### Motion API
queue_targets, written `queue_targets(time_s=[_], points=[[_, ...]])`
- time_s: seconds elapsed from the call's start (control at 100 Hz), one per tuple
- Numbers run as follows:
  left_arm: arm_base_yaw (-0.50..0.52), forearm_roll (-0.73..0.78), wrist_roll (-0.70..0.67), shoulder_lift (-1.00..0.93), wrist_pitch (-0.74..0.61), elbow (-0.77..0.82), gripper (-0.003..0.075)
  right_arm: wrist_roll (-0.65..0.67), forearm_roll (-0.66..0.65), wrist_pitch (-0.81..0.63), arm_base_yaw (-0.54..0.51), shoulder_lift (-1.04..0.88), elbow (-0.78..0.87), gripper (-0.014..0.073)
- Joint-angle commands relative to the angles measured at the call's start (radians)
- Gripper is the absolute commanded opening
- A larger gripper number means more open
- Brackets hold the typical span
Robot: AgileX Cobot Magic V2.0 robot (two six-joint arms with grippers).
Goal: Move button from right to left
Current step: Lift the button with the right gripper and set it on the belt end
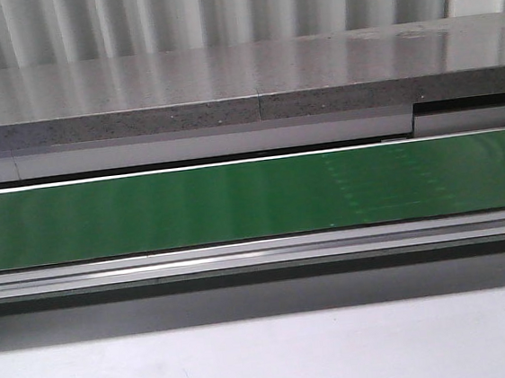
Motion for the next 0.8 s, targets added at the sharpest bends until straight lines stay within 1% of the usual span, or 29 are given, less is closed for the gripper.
queue_targets(time_s=[0.0, 0.24, 0.55, 0.69, 0.79], points=[[0.001, -0.001, -0.008, -0.035, -0.081, 0.025, -0.002, -0.014, 0.025, -0.009, -0.001, -0.044, -0.03, 0.0193], [0.001, -0.001, -0.008, -0.035, -0.081, 0.025, -0.002, -0.014, 0.029, 0.101, 0.001, -0.066, -0.11, 0.0195], [0.001, -0.001, -0.008, -0.035, -0.081, 0.025, -0.002, -0.014, 0.029, 0.194, 0.019, -0.247, -0.127, 0.0195], [0.001, -0.001, -0.008, -0.035, -0.081, 0.025, -0.002, -0.019, 0.029, 0.256, 0.061, -0.325, -0.127, 0.0195], [0.001, -0.001, -0.008, -0.035, -0.081, 0.025, -0.002, -0.021, 0.024, 0.289, 0.111, -0.342, -0.128, 0.0195]])
